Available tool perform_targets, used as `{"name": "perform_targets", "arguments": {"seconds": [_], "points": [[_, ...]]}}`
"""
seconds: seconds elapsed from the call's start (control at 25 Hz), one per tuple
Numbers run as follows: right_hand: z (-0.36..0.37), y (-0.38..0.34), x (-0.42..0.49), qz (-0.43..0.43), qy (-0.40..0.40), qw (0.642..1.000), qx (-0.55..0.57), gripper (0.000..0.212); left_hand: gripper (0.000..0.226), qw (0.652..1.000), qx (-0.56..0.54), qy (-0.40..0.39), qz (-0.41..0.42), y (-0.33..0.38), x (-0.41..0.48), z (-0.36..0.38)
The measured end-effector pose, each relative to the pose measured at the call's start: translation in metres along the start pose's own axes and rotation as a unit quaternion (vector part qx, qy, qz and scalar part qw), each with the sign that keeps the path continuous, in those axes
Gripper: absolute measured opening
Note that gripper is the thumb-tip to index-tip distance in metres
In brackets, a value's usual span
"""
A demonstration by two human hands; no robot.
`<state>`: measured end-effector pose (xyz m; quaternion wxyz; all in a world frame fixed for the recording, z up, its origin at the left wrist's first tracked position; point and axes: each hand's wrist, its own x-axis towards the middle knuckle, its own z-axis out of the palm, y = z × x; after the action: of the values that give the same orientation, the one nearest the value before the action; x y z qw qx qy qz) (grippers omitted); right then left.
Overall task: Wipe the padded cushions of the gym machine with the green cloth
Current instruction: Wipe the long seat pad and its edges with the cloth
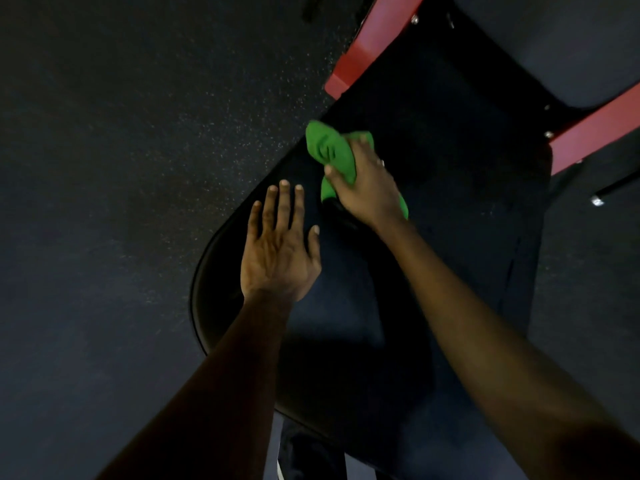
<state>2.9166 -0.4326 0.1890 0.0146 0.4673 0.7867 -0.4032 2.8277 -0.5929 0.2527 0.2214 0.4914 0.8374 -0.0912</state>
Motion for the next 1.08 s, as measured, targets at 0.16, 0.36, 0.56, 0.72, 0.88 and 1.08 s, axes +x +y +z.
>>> {"name": "perform_targets", "arguments": {"seconds": [0.16, 0.36, 0.56, 0.72, 0.88, 1.08], "points": [[0.002, 0.001, -0.079, 0.017, -0.015, 0.999, -0.025, 0.082, 0.064, 1.000, -0.008, 0.007, 0.001, -0.001, -0.001, 0.000], [0.005, -0.004, 0.006, 0.013, -0.024, 0.997, -0.067, 0.074, 0.065, 1.000, -0.011, 0.004, -0.004, 0.000, -0.001, 0.000], [0.005, -0.004, 0.077, 0.052, 0.038, 0.997, -0.038, 0.055, 0.065, 1.000, -0.002, 0.012, -0.009, 0.001, -0.001, 0.001], [0.011, -0.008, -0.009, 0.036, 0.011, 0.999, -0.022, 0.067, 0.065, 1.000, 0.004, 0.017, -0.002, 0.000, 0.000, 0.002], [0.007, 0.007, -0.094, 0.041, 0.034, 0.999, -0.006, 0.063, 0.064, 1.000, -0.004, 0.022, -0.002, 0.000, -0.001, 0.003], [0.005, 0.031, 0.020, 0.126, 0.076, 0.988, -0.036, 0.063, 0.065, 1.000, 0.005, 0.016, -0.001, -0.001, -0.001, 0.004]]}}
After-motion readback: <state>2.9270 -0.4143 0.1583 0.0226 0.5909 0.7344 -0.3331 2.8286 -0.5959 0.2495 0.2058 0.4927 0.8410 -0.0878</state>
